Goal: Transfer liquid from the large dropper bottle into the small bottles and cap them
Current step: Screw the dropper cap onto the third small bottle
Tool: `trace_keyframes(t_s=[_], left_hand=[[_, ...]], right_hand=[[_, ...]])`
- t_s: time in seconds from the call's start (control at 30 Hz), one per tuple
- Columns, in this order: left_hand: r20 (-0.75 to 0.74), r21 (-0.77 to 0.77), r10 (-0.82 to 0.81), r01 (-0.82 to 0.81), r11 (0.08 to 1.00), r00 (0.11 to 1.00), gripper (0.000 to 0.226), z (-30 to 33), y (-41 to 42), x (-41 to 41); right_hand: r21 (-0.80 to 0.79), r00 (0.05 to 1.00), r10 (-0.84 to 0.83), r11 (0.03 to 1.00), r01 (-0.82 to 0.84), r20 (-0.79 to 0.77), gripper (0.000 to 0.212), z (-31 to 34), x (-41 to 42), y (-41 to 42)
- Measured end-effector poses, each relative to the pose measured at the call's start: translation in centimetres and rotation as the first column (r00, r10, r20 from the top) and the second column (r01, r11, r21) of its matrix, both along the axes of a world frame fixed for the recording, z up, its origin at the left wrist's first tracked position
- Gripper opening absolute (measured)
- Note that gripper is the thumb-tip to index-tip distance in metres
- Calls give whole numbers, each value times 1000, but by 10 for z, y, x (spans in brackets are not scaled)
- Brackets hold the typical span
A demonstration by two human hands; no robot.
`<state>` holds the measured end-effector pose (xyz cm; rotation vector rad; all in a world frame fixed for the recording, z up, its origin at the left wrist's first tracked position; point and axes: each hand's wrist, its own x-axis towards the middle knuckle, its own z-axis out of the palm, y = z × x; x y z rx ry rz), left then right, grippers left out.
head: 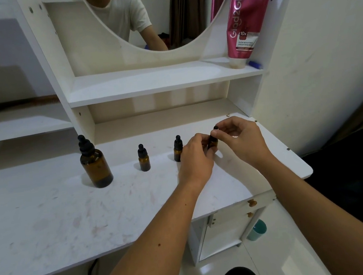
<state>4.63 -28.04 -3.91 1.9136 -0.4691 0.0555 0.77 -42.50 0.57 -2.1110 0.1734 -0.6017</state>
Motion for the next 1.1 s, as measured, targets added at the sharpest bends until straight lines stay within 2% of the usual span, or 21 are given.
trace_keyframes(t_s=[0.13,0.27,0.37,0.57,0.7,0.83,0.97,1.1], left_hand=[[3,3,0,0,1000,1000,24,1,0,0],[0,8,3,-3,1000,1000,25,0,0,-1],[-1,9,7,-7,1000,1000,26,1,-1,0],[9,7,2,-2,1000,1000,24,-1,0,0],[6,3,-1,1,1000,1000,22,0,0,1],[13,20,2,-2,1000,1000,23,-1,-1,0],[9,15,4,-4,1000,1000,23,0,0,0],[-2,14,3,-3,1000,1000,22,-1,-1,1]], right_hand=[[-15,998,52,998,-53,-28,18,-2,-1,1],[5,999,-37,999,37,1,18,-1,0,2],[-81,1000,3,997,-3,0,21,-1,-2,1],[-64,1000,-28,998,28,6,18,-3,0,2],[-89,999,36,995,-37,-10,18,-3,-2,0],[-56,999,-30,998,31,10,15,-3,0,2],[-113,999,51,992,-50,5,23,-6,-1,1],[-85,999,43,995,-44,-12,18,-7,1,1]])
